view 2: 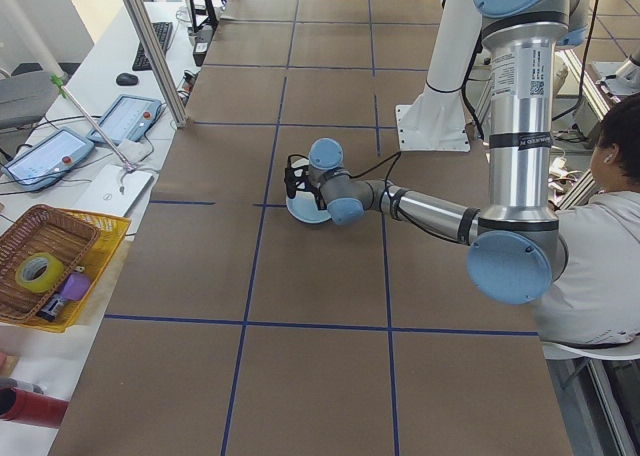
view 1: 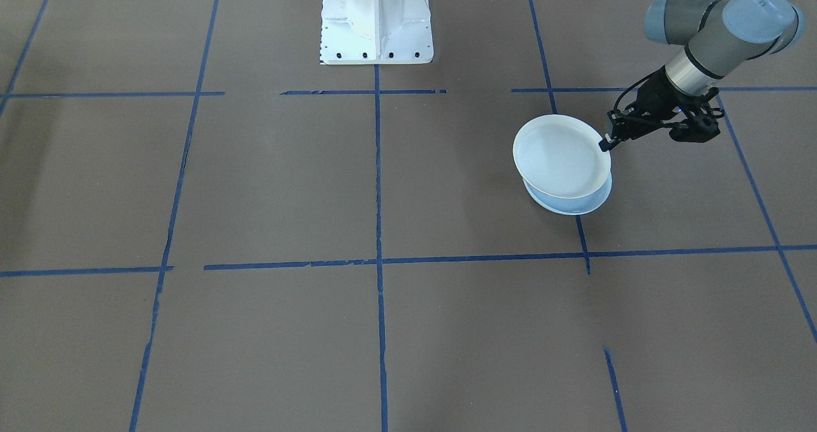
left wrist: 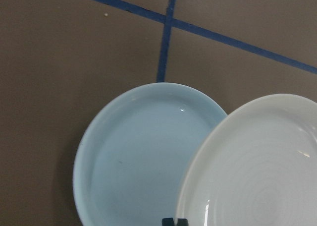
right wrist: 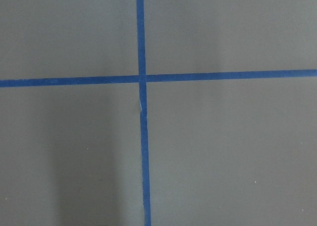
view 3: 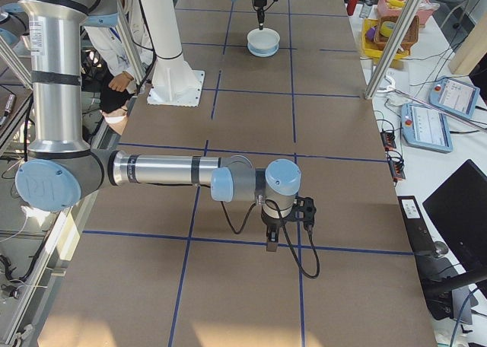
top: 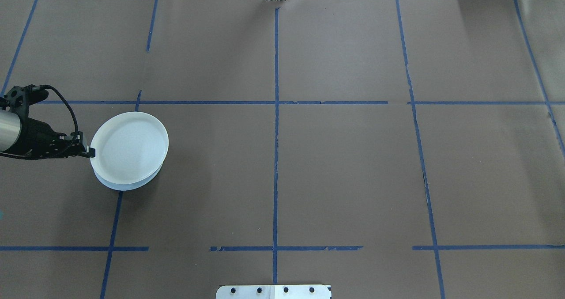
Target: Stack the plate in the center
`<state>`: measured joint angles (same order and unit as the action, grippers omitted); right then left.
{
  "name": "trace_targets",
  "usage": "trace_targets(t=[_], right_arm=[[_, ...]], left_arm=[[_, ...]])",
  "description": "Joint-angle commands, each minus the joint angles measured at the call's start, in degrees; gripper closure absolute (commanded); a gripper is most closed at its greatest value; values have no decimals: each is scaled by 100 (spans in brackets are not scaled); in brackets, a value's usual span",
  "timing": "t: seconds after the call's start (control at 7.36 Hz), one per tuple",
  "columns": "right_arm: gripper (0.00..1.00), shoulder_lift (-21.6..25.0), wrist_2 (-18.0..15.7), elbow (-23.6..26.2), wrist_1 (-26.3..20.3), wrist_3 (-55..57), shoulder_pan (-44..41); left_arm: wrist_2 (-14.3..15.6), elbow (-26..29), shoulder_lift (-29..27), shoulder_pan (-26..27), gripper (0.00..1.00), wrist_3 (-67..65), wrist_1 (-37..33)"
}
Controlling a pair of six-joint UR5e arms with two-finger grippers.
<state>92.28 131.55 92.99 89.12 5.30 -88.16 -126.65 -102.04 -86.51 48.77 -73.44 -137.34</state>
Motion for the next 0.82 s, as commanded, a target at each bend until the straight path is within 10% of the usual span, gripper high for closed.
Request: trace_targets(t=[0.0, 0.41, 0.54, 0.68], right_arm=[[0, 0, -6, 0, 0, 6, 0], [0, 0, 3, 0, 0, -3, 0], [0, 0, 3, 0, 0, 6, 0], [0, 0, 3, 0, 0, -3, 0]], left_arm=[[-17, 332, -41, 27, 100, 67, -343], [-26, 668, -50, 9, 100, 49, -662], [-26, 694, -59, 9, 1, 49, -697], [-26, 695, -59, 9, 0, 41, -697]])
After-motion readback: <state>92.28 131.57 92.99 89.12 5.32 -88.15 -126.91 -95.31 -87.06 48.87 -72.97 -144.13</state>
